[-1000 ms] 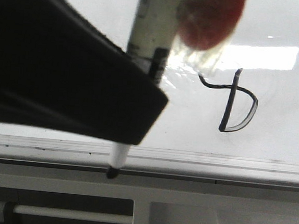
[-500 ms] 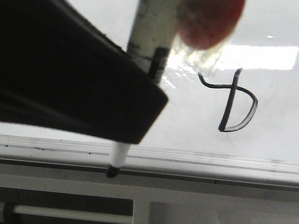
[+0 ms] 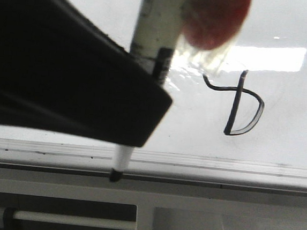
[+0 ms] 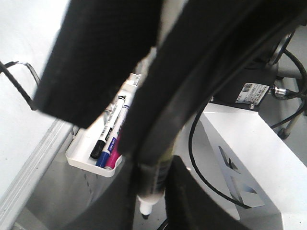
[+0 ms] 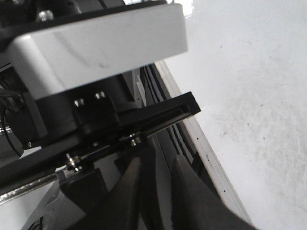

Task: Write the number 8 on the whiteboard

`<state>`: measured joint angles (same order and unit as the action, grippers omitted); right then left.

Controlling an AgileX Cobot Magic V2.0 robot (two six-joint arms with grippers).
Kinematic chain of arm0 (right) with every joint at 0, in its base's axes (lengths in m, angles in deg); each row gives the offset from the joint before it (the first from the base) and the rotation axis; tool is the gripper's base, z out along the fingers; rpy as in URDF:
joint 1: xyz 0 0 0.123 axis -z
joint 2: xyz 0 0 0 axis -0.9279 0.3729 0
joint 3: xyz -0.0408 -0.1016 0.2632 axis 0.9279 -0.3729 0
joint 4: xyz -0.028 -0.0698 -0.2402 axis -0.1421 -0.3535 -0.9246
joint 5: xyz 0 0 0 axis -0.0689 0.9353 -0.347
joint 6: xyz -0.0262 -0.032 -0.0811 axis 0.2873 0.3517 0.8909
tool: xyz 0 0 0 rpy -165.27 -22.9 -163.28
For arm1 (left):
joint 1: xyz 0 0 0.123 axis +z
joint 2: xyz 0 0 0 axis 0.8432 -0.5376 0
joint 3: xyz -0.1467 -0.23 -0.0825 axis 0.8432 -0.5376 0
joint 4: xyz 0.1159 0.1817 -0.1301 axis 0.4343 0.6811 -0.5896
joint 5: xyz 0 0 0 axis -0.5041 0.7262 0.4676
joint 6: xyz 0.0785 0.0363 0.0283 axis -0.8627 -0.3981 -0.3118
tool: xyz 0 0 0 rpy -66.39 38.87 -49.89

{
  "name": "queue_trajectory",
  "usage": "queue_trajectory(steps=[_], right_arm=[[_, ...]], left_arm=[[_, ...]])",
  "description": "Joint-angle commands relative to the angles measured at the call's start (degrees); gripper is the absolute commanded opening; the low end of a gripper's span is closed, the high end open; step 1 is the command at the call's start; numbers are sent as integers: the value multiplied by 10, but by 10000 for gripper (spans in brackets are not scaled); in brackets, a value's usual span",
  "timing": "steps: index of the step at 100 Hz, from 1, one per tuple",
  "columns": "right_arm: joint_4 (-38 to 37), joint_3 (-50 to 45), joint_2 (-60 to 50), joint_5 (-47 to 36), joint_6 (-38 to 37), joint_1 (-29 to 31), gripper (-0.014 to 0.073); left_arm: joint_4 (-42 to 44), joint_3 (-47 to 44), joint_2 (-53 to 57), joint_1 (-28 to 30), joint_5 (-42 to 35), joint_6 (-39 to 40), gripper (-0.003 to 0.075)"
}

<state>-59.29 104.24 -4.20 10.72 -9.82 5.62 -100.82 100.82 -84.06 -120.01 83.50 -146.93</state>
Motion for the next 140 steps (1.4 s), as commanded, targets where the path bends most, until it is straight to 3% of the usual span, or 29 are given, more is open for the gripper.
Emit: queue_trajectory(steps=[1,96,106,125,130,140], right_arm=[[-12,17,-8,-46,11,3,-21],[-12,17,-8,-78,11,3,-17],[-32,17,-8,-78,11,3,78],[-52,27,-15,-83,11,27,500],[-63,34,-25,-85,11,38,547],[-80,49,-51,-92,11,62,542]], left_arm=[[-25,9,-2,-7,-24,7,-20],[-26,9,-1,-7,-24,-70,-20],[-29,9,-1,-7,-24,-66,-20],[-74,8,-1,-7,-36,-63,-20],[-97,7,-1,-7,-47,-63,-20],[-146,7,-1,-7,-85,-63,-20]])
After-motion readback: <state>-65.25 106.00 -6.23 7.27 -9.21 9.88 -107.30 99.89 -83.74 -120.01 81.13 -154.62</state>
